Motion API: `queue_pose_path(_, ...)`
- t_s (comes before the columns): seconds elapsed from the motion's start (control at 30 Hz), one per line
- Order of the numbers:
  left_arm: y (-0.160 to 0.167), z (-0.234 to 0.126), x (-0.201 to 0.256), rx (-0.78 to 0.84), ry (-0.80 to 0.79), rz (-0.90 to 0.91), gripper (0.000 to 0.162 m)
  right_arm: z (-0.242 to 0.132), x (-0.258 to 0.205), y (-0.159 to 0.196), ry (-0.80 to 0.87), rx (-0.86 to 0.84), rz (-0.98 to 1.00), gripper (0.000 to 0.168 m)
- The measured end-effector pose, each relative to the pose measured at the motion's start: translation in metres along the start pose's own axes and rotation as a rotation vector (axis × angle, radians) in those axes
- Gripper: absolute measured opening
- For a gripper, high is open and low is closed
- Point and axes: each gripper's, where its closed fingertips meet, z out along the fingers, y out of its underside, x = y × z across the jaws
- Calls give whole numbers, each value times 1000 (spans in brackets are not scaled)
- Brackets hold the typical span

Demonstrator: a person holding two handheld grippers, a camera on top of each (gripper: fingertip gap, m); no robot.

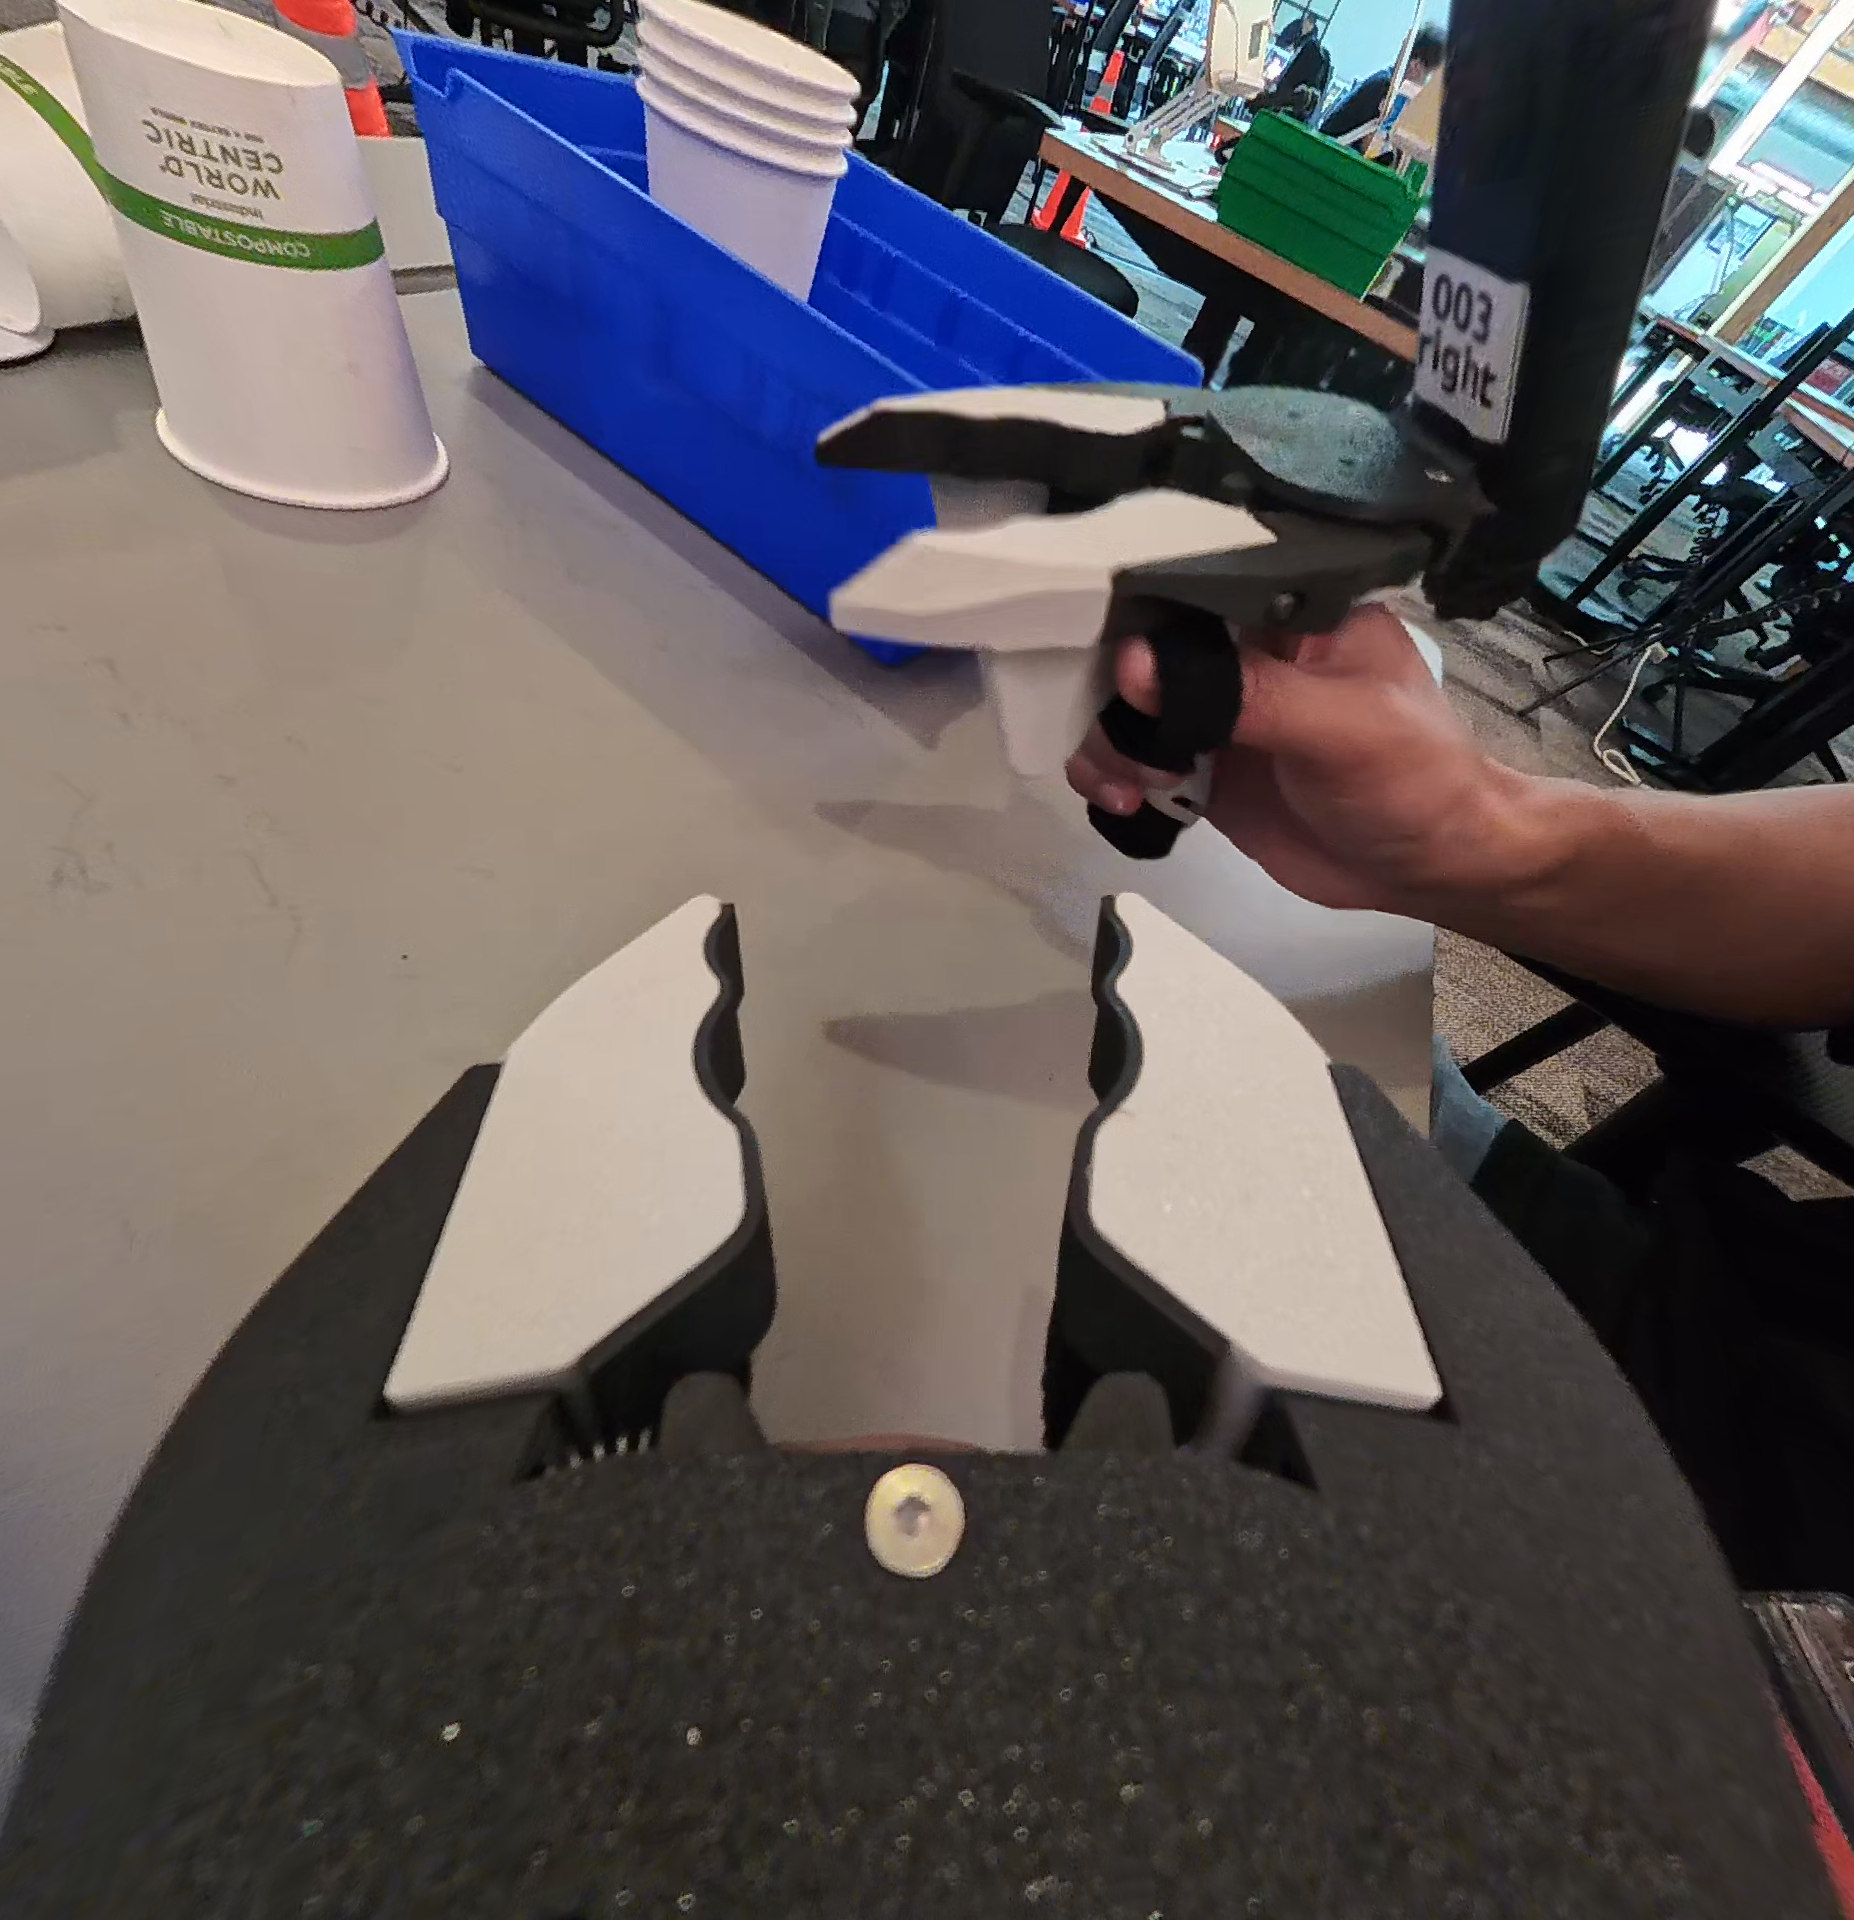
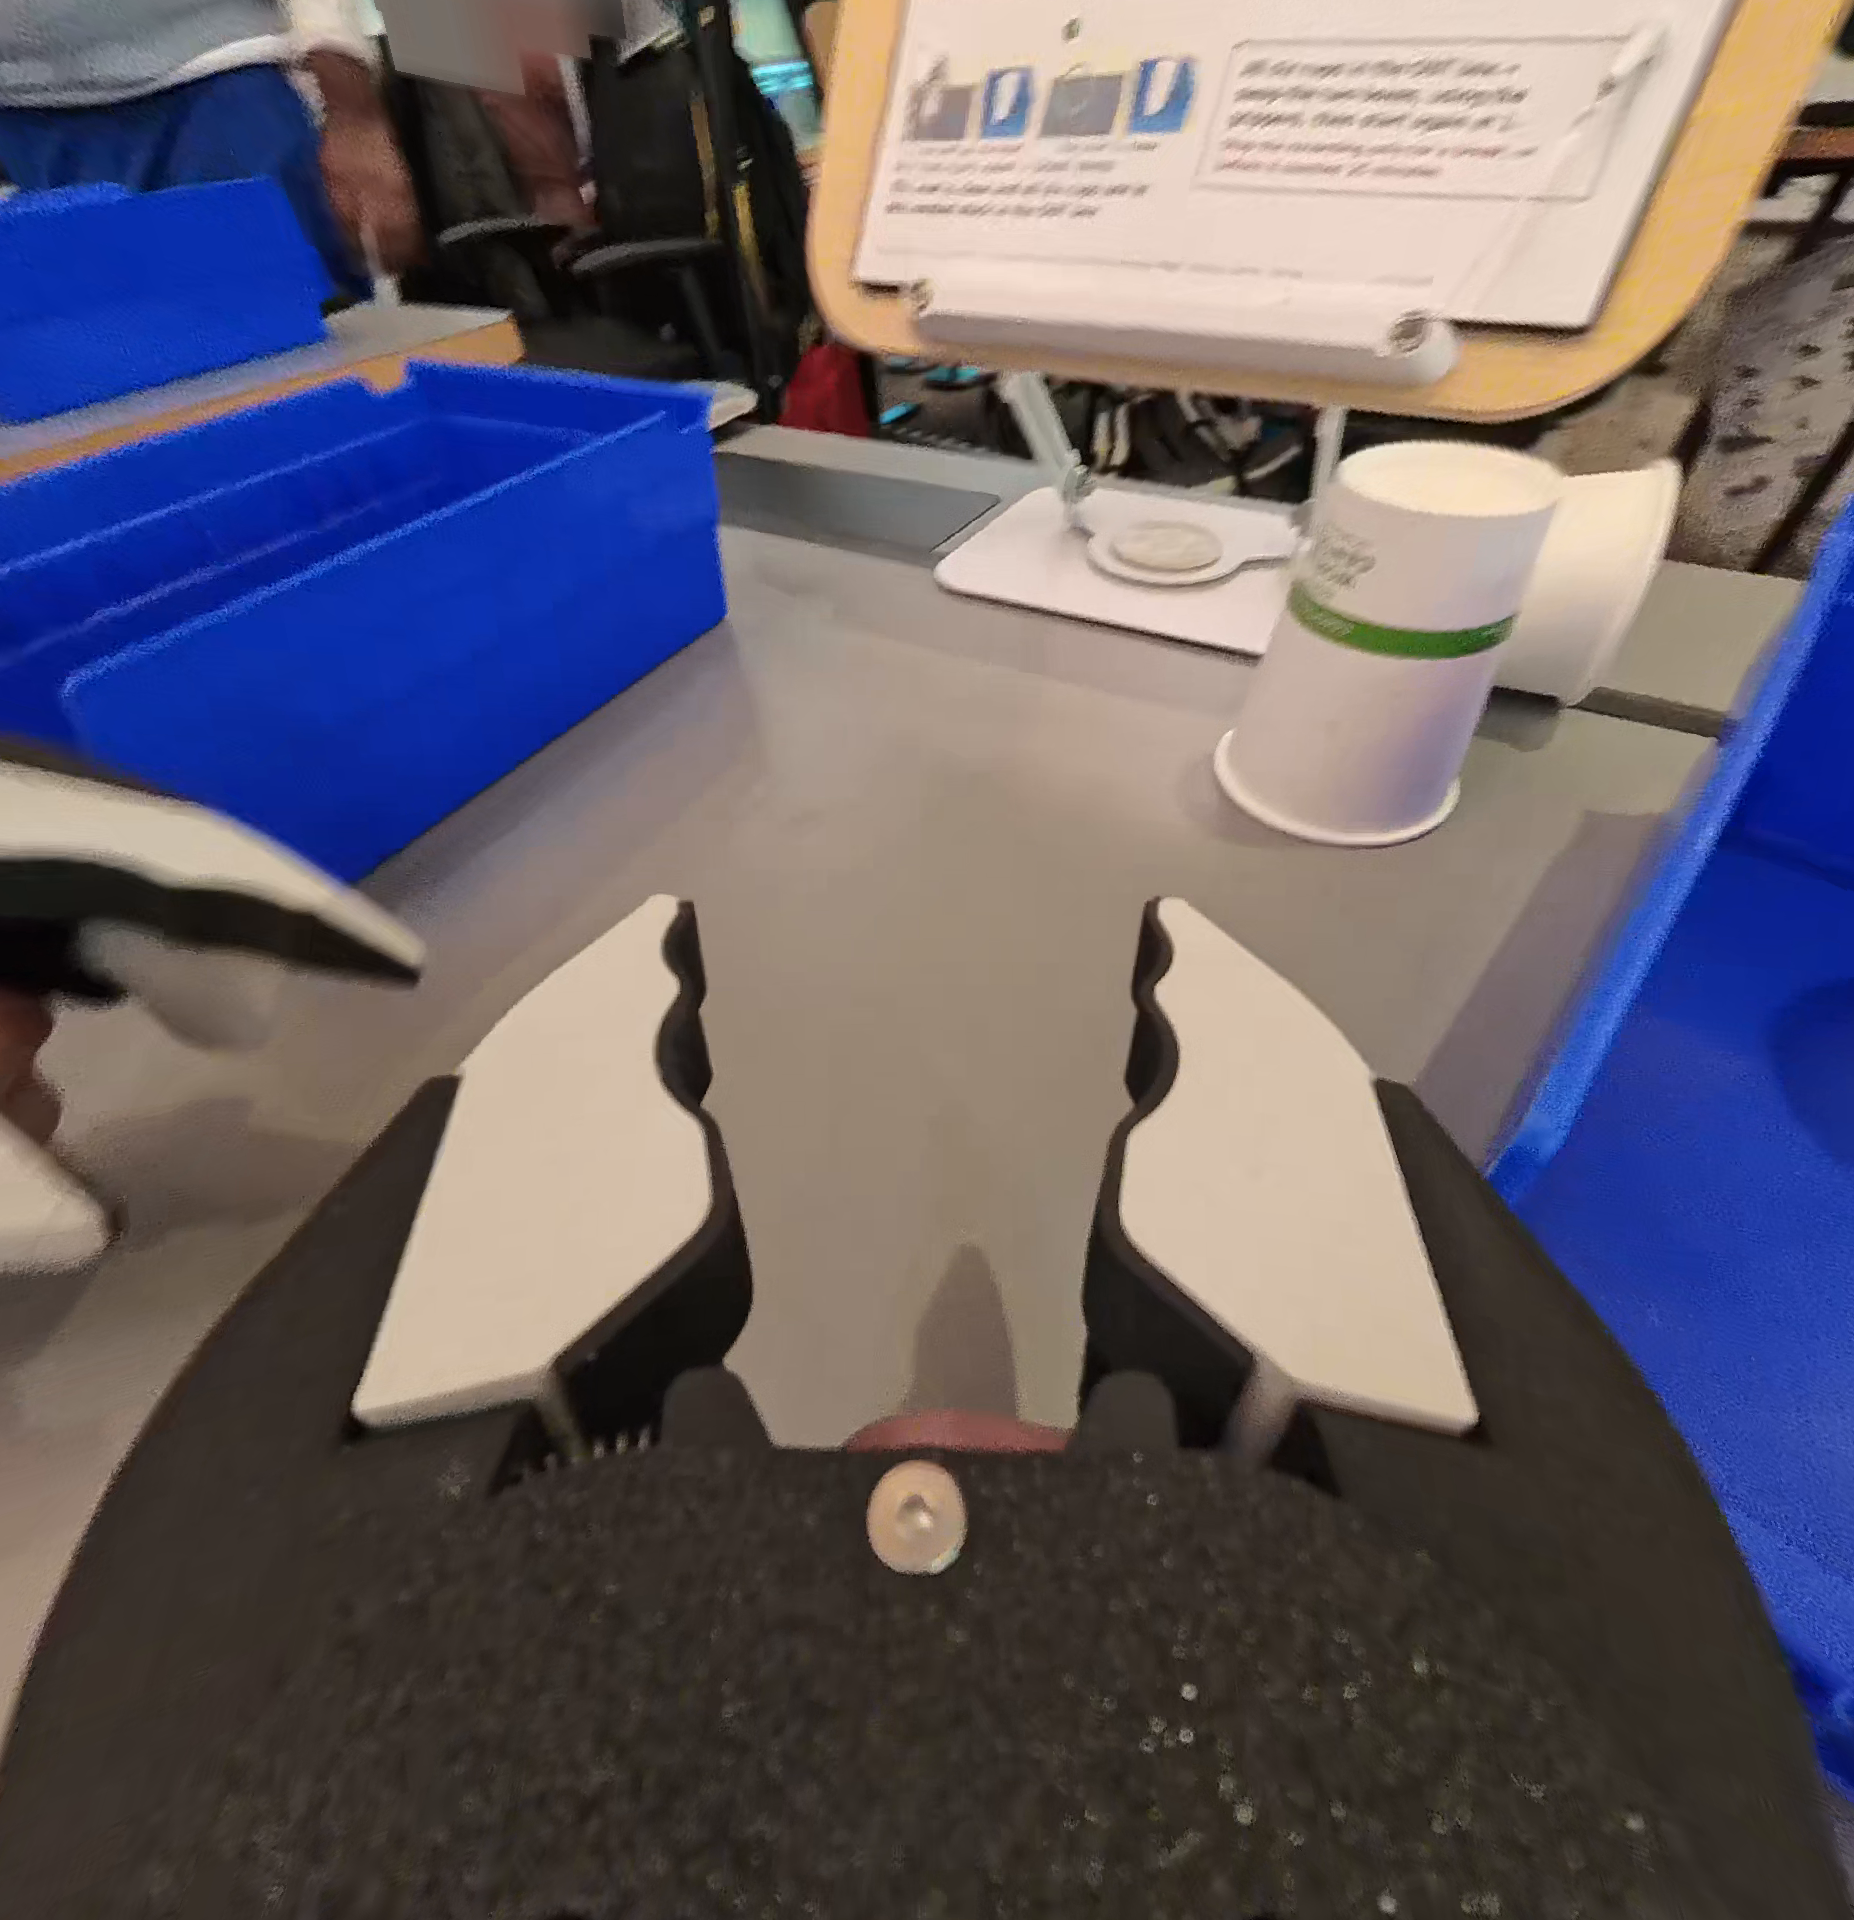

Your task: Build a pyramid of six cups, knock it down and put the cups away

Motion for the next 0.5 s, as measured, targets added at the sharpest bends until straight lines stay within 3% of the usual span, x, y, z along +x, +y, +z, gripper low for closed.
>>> queue_pose_path(0.13, -3, -1, 1, 12, 2, -8, 64, 40, 29, -26, 146, 25, 73, 87)
queue_pose_path(0.27, -3, -1, 6, 11, 15, 1, 63, 96, 92, -39, 392, -14, 68, 89)
queue_pose_path(0.4, 0, -3, 7, -5, -12, 60, 63, 140, 147, -35, 532, -79, 145, 89)
queue_pose_path(0.5, 0, -5, 7, -6, -17, 78, 63, 165, 165, -25, 538, -112, 194, 87)
